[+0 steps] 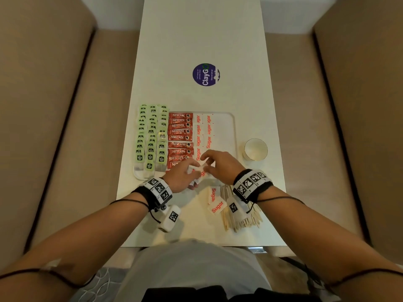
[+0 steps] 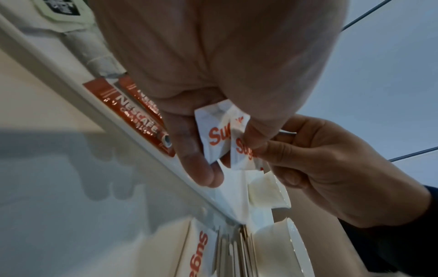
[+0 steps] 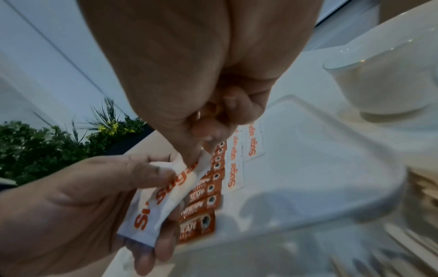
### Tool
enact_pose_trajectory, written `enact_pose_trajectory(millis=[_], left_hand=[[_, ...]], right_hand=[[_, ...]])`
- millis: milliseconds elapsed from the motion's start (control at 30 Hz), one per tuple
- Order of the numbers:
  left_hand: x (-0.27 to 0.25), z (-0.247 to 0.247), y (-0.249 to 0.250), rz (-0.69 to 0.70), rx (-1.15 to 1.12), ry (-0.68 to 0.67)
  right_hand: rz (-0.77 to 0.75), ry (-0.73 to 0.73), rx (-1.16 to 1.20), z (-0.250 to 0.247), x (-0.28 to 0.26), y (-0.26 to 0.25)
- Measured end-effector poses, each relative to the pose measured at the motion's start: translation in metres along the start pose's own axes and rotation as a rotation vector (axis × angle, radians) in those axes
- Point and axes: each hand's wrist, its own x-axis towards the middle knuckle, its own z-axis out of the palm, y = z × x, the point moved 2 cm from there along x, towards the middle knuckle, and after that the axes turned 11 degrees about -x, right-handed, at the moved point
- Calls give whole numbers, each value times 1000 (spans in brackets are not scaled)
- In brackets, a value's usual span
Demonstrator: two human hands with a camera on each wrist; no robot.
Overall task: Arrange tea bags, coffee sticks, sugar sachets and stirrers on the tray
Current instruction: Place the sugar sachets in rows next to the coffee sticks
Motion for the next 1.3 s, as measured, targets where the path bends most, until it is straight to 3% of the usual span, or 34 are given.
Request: enact_pose_trajectory(millis=[300,433,600,800,1033,1300], left_hand=[[11,-7,19,57,44,-12],[18,-12,25,60,19,11],[31,-22,30,12,-96,58],[46,-21,34,45,-40,83],[55,-26,35,69,266,145],[70,-33,41,116,722,131]], right_hand=[[32,102,175,-20,25,5],[138,222,229,-18,30,13],[197,189,278,-3,34,21],[201,160,348,14,44,23],[362,192,256,11,61,38],[514,10,134,34,62,54]])
